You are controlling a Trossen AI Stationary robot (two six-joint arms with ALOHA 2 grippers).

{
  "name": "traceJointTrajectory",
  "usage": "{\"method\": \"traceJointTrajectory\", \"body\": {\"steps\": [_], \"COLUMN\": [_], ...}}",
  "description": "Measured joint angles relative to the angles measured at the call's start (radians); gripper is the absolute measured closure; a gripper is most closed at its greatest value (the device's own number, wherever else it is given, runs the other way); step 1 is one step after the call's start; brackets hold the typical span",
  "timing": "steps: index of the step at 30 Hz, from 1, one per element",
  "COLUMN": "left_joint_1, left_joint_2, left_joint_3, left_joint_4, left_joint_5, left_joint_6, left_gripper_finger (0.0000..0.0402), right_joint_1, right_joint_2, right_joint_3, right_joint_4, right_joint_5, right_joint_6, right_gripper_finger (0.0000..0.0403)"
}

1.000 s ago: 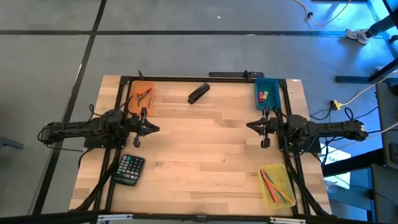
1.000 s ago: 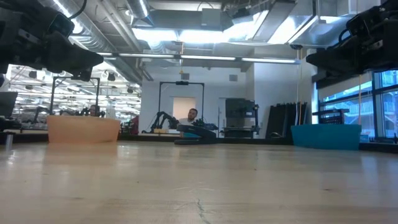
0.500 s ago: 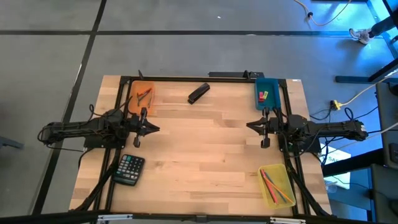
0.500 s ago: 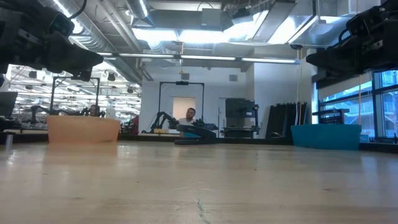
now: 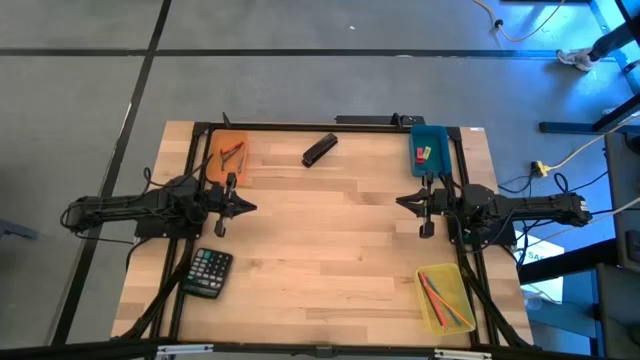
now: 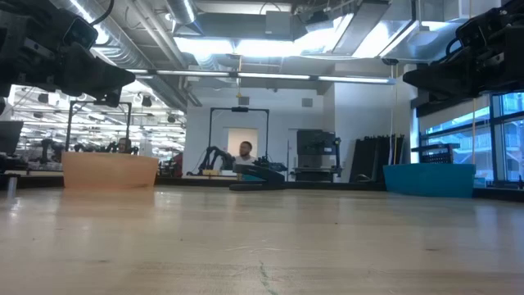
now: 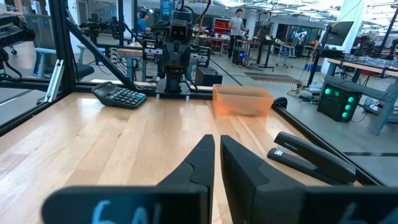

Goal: Sort crayons/erasers/pens/pencils in bins
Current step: Return to Home Position

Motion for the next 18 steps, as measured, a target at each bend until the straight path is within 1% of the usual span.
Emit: {"method": "traceJointTrajectory", "body": {"steps": [4,18], "left_joint_1": [0.0,0.0], "left_joint_2": [0.0,0.0], "left_joint_3": [0.0,0.0], "left_joint_4": [0.0,0.0], "left_joint_5": [0.0,0.0], "left_joint_6": [0.0,0.0], "left_gripper_finger": [0.0399,0.0371], "right_joint_1": [0.0,0.0], "right_joint_2": [0.0,0.0], "right_joint_3": [0.0,0.0], "right_joint_4": [0.0,0.0], "right_joint_5": [0.0,0.0], "right_joint_6": [0.0,0.0], "right_gripper_finger": [0.0372,0.0372]}}
